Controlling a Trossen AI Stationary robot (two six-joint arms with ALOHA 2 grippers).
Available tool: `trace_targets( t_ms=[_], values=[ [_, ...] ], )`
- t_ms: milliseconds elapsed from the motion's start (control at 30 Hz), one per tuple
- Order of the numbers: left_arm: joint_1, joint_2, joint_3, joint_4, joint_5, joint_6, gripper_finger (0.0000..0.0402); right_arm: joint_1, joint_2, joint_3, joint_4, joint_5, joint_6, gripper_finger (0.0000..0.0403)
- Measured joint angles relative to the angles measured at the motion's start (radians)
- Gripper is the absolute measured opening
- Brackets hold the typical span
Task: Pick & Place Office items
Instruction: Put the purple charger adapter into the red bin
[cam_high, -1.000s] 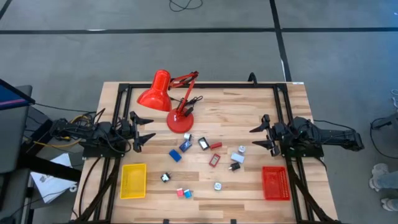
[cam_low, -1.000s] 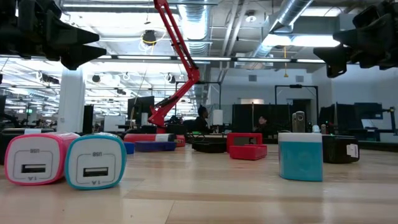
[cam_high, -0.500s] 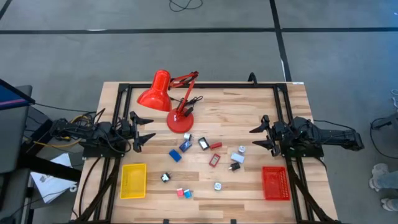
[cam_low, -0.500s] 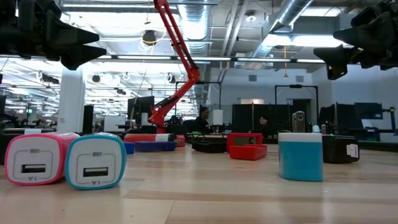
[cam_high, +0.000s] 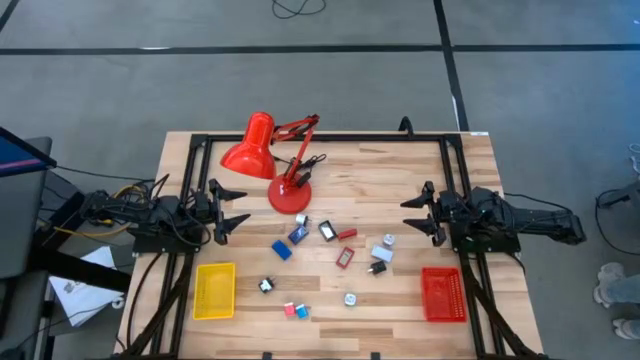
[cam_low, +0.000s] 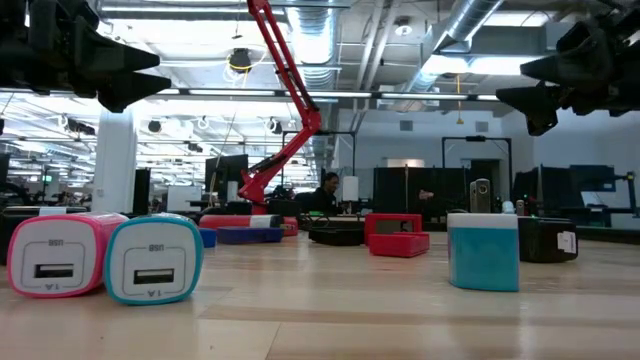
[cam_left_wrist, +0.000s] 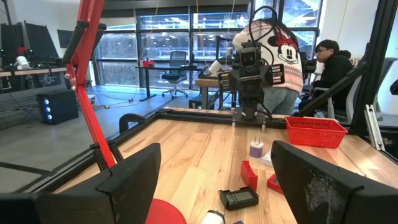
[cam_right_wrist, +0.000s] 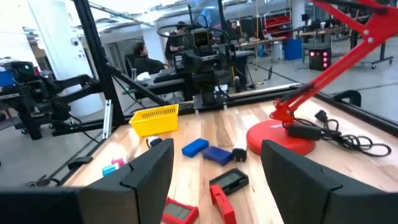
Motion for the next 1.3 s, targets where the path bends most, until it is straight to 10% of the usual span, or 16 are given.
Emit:
trace_targets(
  t_ms=[800,1300],
  values=[
    [0.0,0.0,0.0,0.0,0.0,0.0,0.0301,0.003,0.049,0.046,0.032,0.211,0.14,0.0235],
    [0.0,0.0,0.0,0.0,0.0,0.0,0.0301,0.03,0.748,0.56,-0.465,0.277,0.143,0.0213]
  ],
)
